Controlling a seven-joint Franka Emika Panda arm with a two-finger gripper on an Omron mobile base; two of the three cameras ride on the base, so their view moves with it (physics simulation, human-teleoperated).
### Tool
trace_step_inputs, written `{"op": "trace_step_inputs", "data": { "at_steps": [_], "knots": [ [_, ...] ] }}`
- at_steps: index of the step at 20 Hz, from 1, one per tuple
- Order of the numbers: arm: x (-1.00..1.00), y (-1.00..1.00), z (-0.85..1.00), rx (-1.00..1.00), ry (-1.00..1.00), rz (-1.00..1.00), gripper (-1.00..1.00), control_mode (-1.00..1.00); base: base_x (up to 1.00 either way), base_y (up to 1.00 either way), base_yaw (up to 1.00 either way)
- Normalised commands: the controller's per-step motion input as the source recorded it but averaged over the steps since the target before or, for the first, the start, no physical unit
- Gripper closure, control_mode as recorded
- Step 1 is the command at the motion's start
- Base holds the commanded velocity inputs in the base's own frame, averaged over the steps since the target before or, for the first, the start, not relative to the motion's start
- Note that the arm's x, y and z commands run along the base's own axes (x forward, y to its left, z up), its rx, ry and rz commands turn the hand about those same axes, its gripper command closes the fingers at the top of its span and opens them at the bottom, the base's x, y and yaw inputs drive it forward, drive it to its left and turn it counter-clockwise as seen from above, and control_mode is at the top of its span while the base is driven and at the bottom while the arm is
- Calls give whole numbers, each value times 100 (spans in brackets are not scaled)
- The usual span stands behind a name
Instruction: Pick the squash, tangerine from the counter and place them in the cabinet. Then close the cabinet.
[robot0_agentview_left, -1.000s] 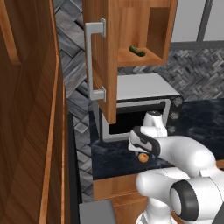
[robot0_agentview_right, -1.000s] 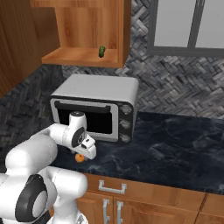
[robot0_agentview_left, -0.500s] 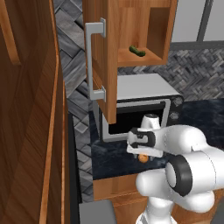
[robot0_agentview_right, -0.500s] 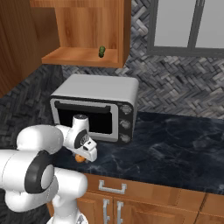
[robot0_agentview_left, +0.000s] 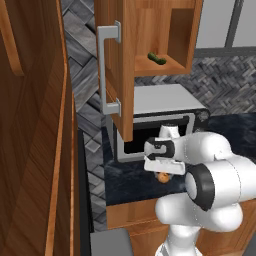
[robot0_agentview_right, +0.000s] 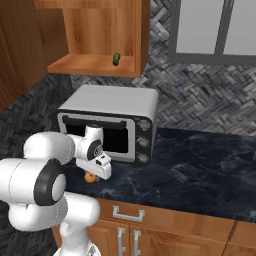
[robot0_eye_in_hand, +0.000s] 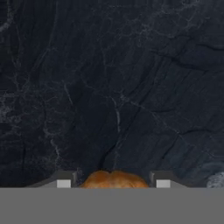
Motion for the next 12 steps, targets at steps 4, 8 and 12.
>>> {"op": "trace_step_inputs", "data": {
  "at_steps": [4, 8, 12],
  "knots": [
    [-55, 0, 88, -8, -22, 3, 100, -100, 0, 0, 0],
    [-49, -6, 100, -3, -10, 0, 100, -100, 0, 0, 0],
    [-13, -4, 100, -2, -13, 3, 100, -100, 0, 0, 0]
  ]
}}
